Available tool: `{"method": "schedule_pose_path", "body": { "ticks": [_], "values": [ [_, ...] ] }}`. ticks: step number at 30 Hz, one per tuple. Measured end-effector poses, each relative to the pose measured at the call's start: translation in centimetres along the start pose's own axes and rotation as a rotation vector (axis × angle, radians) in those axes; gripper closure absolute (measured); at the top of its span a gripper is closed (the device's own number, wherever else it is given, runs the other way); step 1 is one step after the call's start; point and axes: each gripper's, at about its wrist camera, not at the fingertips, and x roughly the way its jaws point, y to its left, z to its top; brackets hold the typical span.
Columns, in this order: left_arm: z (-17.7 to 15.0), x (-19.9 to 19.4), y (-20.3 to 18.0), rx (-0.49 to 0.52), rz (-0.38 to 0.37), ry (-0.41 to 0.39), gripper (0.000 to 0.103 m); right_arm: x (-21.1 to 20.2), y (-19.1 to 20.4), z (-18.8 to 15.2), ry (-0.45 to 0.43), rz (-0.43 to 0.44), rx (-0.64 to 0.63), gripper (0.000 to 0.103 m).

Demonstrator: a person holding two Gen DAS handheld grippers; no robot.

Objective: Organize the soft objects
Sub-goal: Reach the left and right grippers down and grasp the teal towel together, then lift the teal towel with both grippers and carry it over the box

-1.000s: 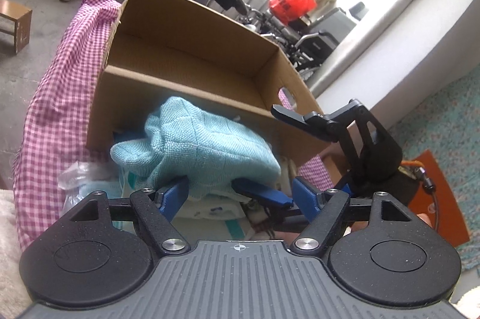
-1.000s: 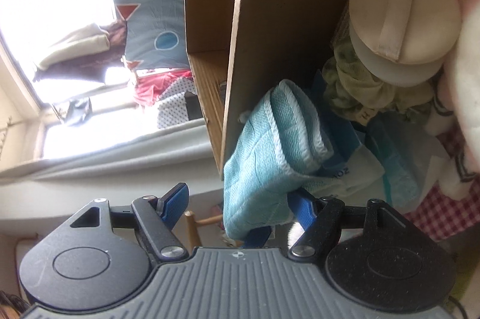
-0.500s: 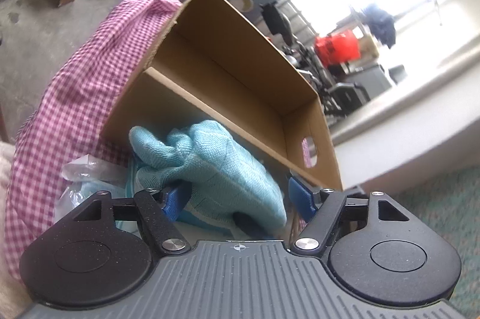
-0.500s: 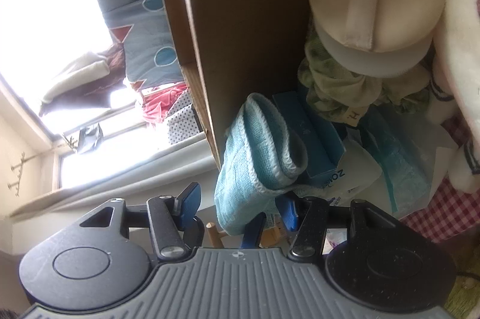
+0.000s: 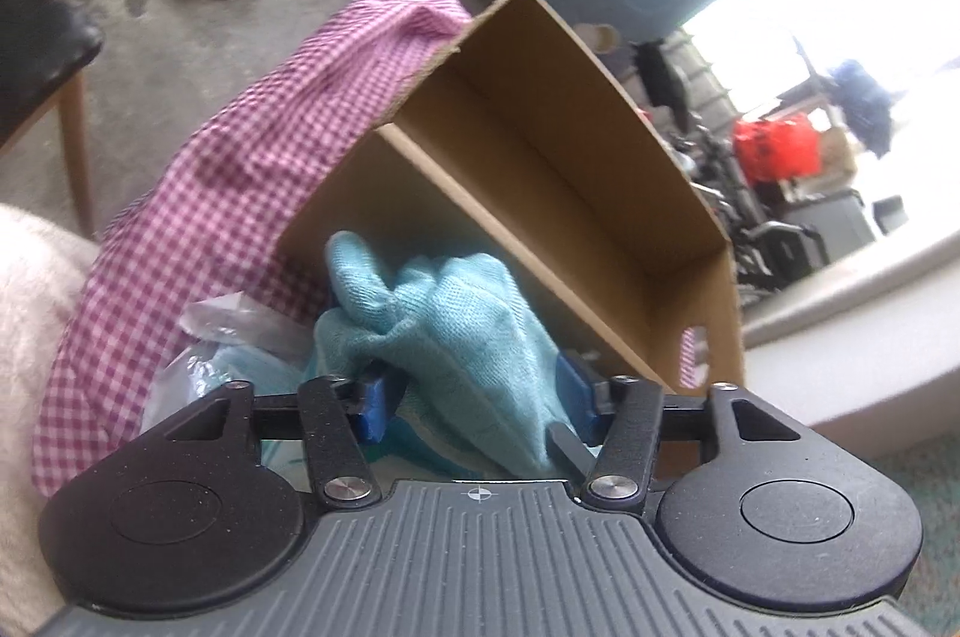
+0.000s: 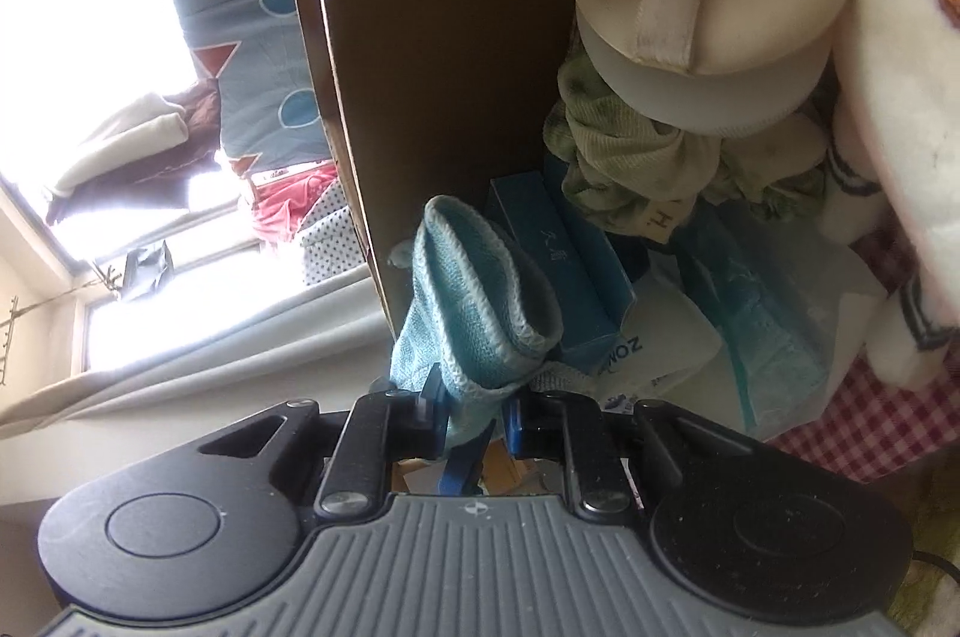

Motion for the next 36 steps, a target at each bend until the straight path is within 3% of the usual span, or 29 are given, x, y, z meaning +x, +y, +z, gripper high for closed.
{"method": "schedule_pose_path", "body": {
  "ticks": [1,6,11,12,14,15,16,24,29,34,36],
  "values": [
    [0.0,0.0,0.1,-0.004,0.011,-0.004,0.071,-0.1,0.1,0.0,-0.003,0.001,-0.007,0.084],
    [-0.6,-0.1,0.7,-0.032,0.014,-0.023,0.086,-1.0,0.2,0.1,0.009,0.015,-0.033,0.084],
    [-1.7,-0.9,0.8,0.003,-0.022,-0.022,0.089,-2.0,-0.3,-0.3,0.028,0.012,-0.039,0.08],
    [-1.9,-1.2,1.0,0.006,-0.031,-0.017,0.089,-2.3,-0.3,-0.4,0.03,0.009,-0.041,0.076],
    [-2.3,-1.6,1.5,0.013,-0.041,-0.005,0.089,-2.8,-0.4,-0.6,0.015,0.0,-0.046,0.057],
    [-2.5,-1.9,1.8,0.016,-0.043,0.003,0.089,-3.0,-0.3,-0.8,0.001,-0.005,-0.051,0.041],
    [-2.6,-2.0,2.2,0.019,-0.048,0.013,0.089,-3.3,-0.2,-0.9,-0.018,-0.009,-0.059,0.036],
    [-3.2,-2.5,4.5,0.038,-0.094,0.05,0.089,-3.0,0.6,-1.7,-0.057,-0.071,-0.13,0.037],
    [-3.2,-2.6,5.5,0.051,-0.121,0.049,0.089,-2.0,2.1,-3.0,-0.062,-0.141,-0.224,0.051],
    [-3.4,-3.4,5.8,0.092,-0.137,0.029,0.089,-1.6,3.6,-4.7,-0.066,-0.203,-0.325,0.073],
    [-3.7,-3.9,5.9,0.104,-0.149,0.025,0.089,-1.8,4.1,-5.5,-0.074,-0.222,-0.362,0.075]
  ]
}}
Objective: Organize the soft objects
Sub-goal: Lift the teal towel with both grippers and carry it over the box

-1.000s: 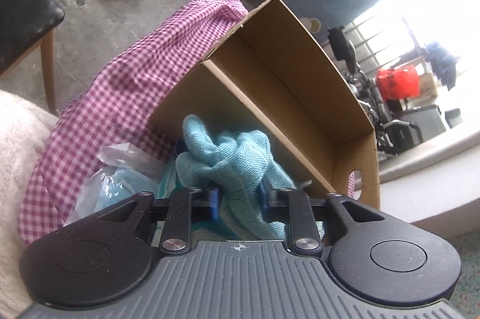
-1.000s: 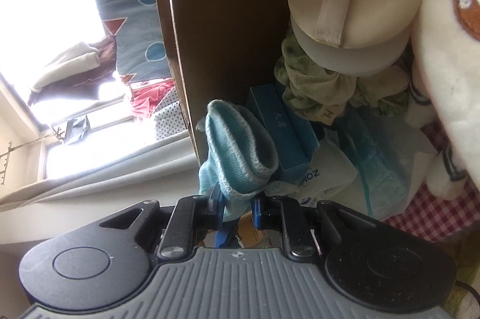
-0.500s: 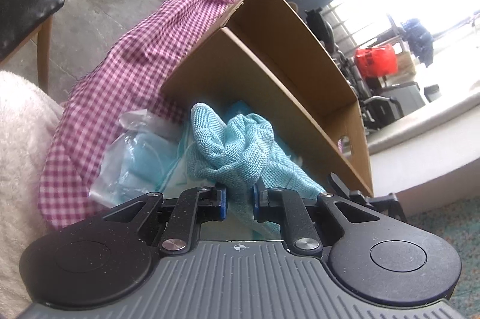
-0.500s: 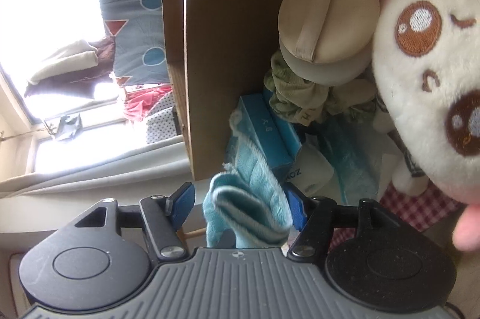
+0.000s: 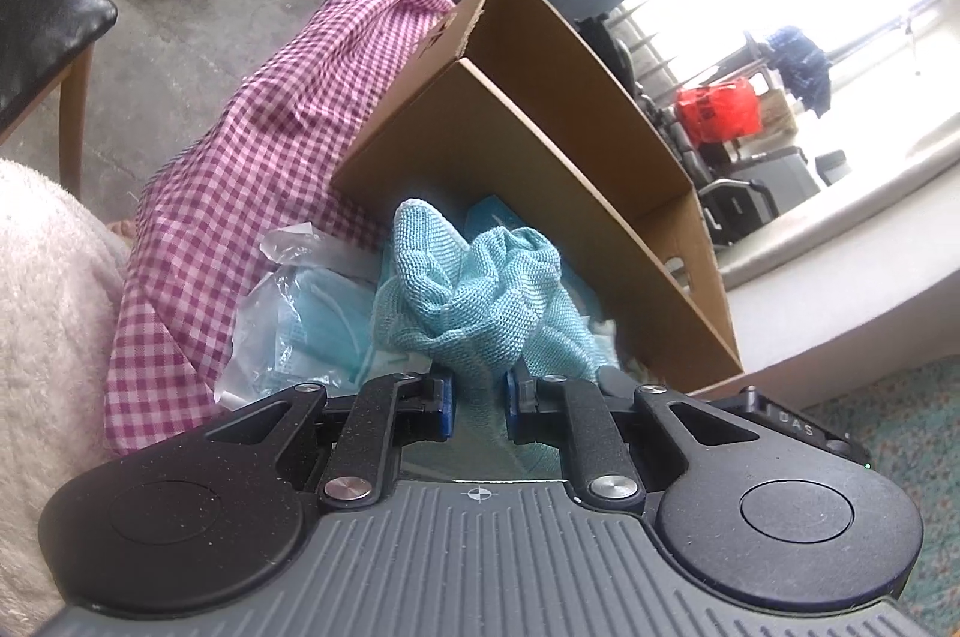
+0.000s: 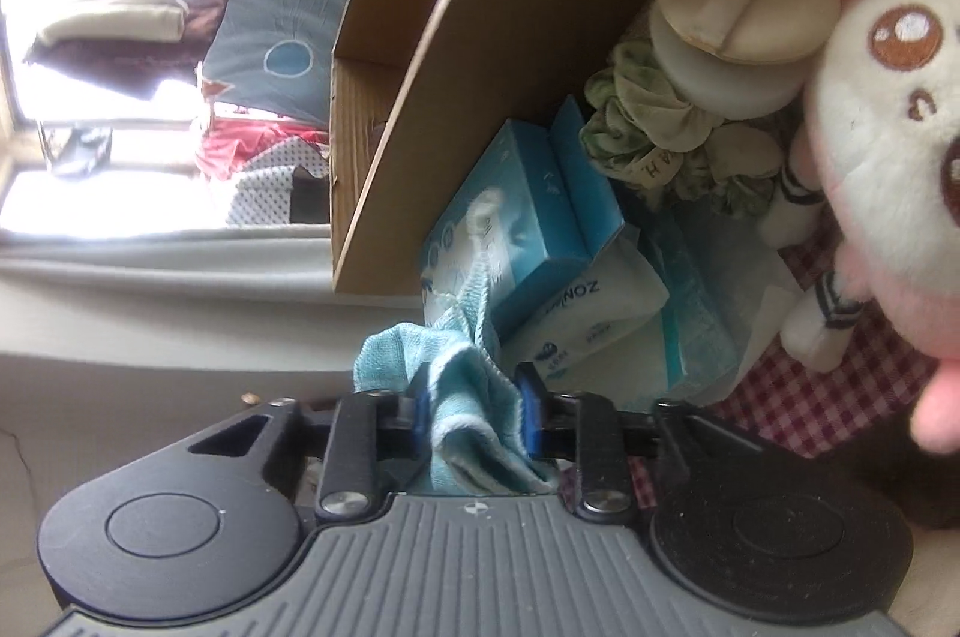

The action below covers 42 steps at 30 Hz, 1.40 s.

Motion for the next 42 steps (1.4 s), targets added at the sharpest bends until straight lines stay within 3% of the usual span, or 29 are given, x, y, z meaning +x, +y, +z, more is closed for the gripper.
{"method": "schedule_pose_path", "body": {
  "ticks": [3,14,22,27,33,42],
  "values": [
    [-0.5,-1.0,-0.3,0.025,-0.021,-0.016,0.089,-0.8,0.8,-0.9,-0.016,-0.004,-0.04,0.08],
    [-1.3,-5.0,-4.5,0.185,-0.063,-0.136,0.089,-5.0,3.7,-4.1,-0.082,0.077,-0.209,0.081],
    [1.2,-5.9,-8.6,0.289,-0.099,-0.226,0.089,-7.5,9.6,-3.2,-0.181,0.123,-0.462,0.082],
    [4.6,-4.3,-11.3,0.349,-0.106,-0.266,0.089,-6.7,14.5,0.7,-0.198,0.128,-0.561,0.082],
    [10.7,1.5,-13.2,0.346,-0.071,-0.208,0.089,-3.1,18.3,8.2,-0.148,0.06,-0.613,0.082],
    [17.2,13.3,-12.1,0.381,0.129,-0.075,0.089,8.4,17.5,21.9,0.022,-0.11,-0.525,0.083]
  ]
}}
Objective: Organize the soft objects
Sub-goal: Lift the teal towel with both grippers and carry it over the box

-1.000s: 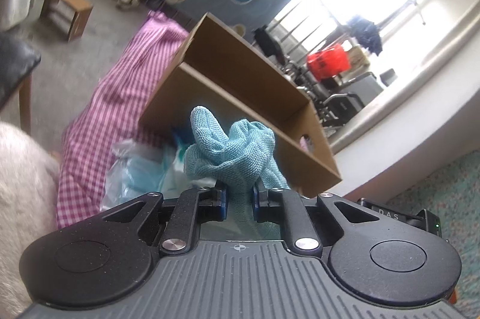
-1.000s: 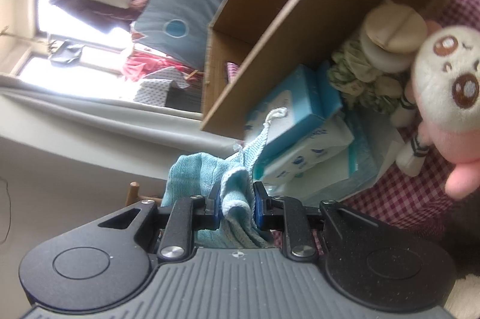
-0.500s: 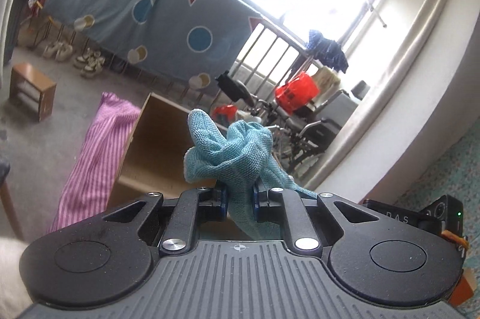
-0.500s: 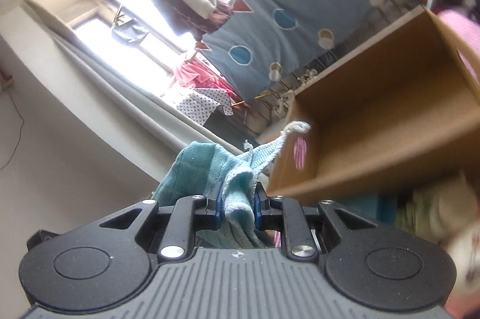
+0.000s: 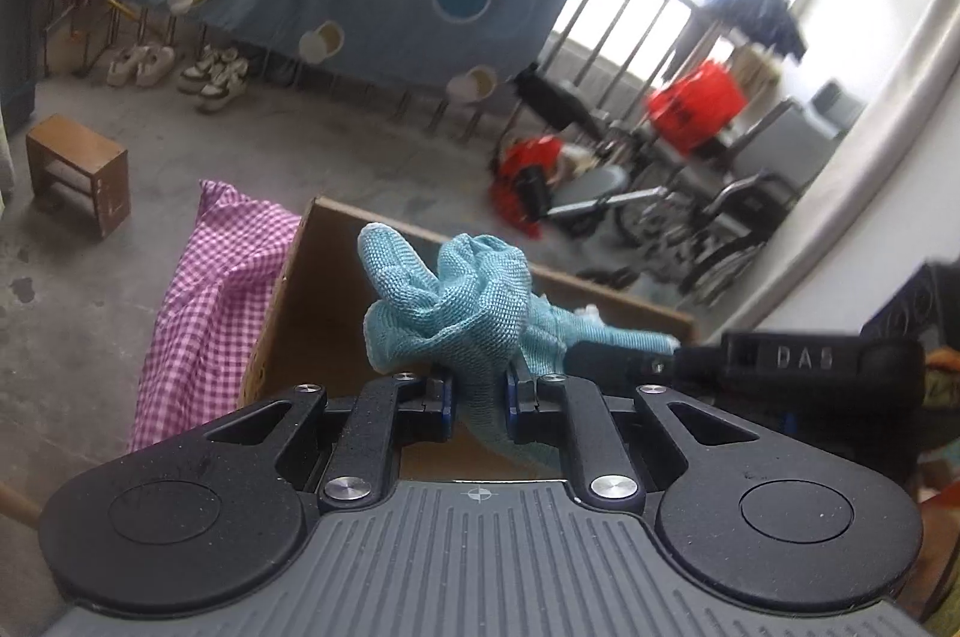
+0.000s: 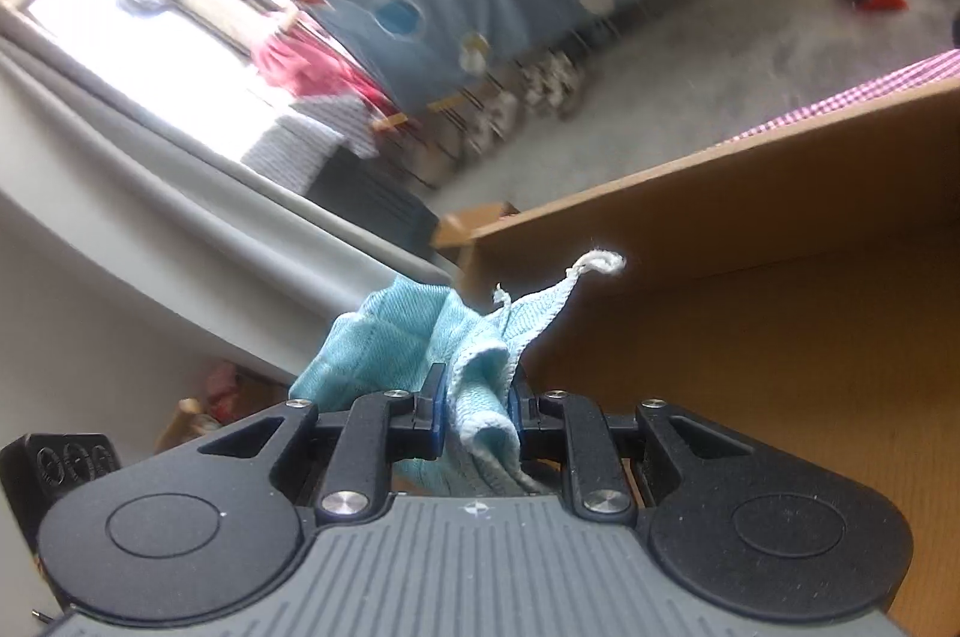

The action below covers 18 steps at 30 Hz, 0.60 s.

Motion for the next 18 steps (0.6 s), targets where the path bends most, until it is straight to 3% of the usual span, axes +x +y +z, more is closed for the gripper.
{"method": "schedule_pose_path", "body": {
  "ticks": [8,18],
  "values": [
    [0.5,7.1,1.7,0.029,0.132,0.125,0.089,8.1,-4.5,3.2,0.117,-0.089,-0.006,0.083],
    [0.6,8.9,2.6,0.004,0.217,0.208,0.082,12.5,-7.4,2.8,0.153,-0.126,0.01,0.083]
  ]
}}
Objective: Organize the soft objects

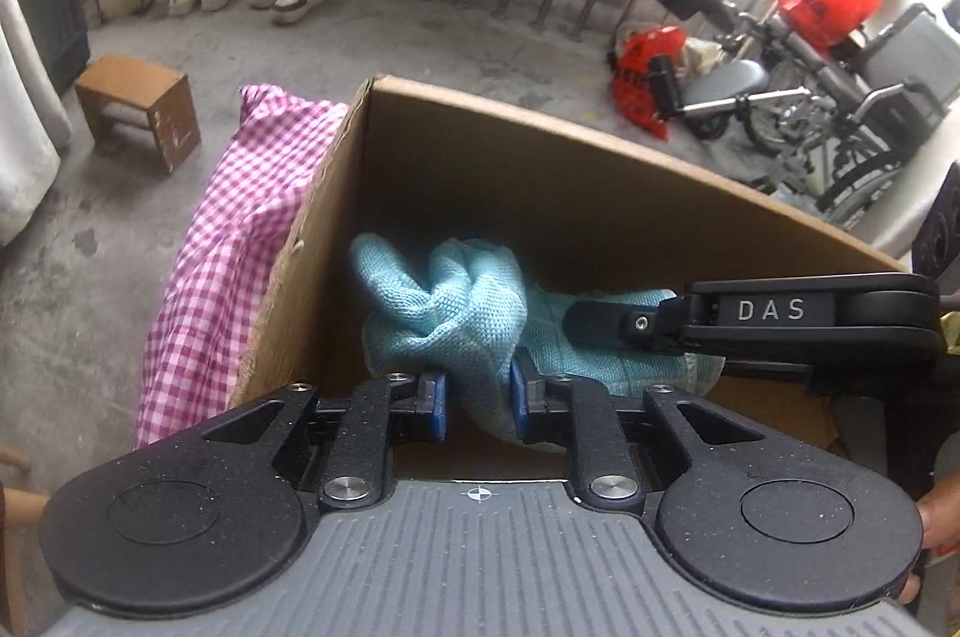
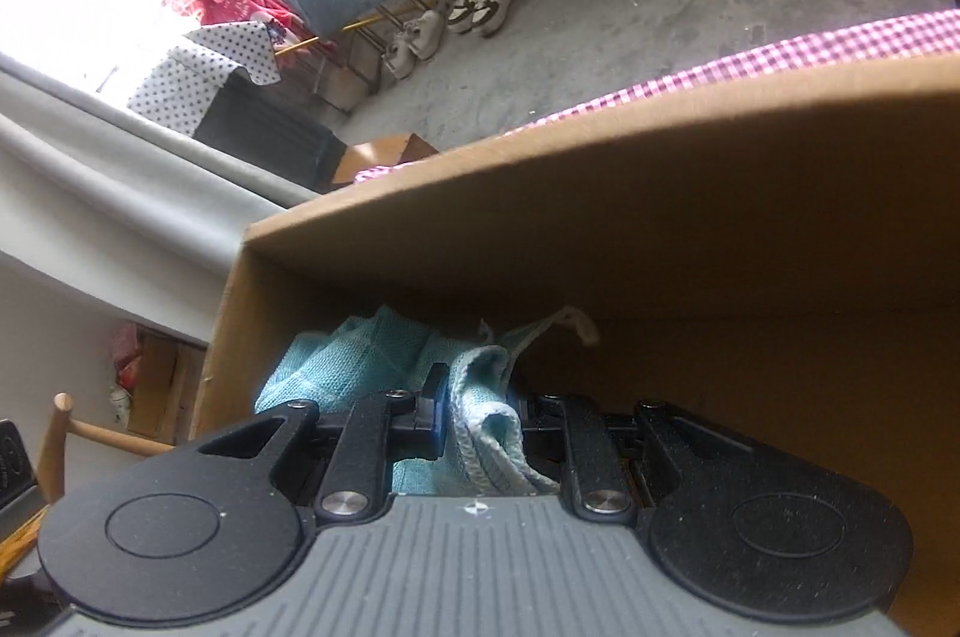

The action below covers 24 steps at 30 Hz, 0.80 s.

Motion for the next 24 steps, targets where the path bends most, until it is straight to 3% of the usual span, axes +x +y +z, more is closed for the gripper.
{"method": "schedule_pose_path", "body": {
  "ticks": [8,12,15,17,18,19,22,24],
  "values": [
    [0.2,-0.7,-0.6,0.003,-0.048,0.04,0.05,2.0,-1.0,-0.6,0.009,-0.039,0.033,0.083],
    [0.0,-2.7,-0.4,0.019,-0.092,-0.009,0.031,2.0,-0.6,-1.0,-0.004,-0.039,0.01,0.082],
    [-0.4,-4.8,-0.2,0.034,-0.101,-0.073,0.026,1.4,0.0,-0.6,0.0,-0.057,-0.023,0.079],
    [-0.6,-6.3,0.3,0.033,-0.105,-0.111,0.022,0.3,0.3,-0.2,-0.016,-0.06,-0.032,0.067],
    [-0.8,-7.2,0.6,0.032,-0.111,-0.131,0.018,-0.4,0.7,-0.1,-0.033,-0.062,-0.036,0.05],
    [-1.0,-8.1,1.0,0.027,-0.111,-0.15,0.014,-1.3,1.1,0.0,-0.061,-0.064,-0.051,0.041],
    [-2.0,-10.9,2.1,0.014,-0.109,-0.222,0.005,-4.6,2.8,-0.2,-0.139,-0.07,-0.115,0.041],
    [-2.9,-12.7,2.9,0.002,-0.105,-0.272,0.003,-6.4,4.2,-0.4,-0.142,-0.071,-0.152,0.043]
  ]
}}
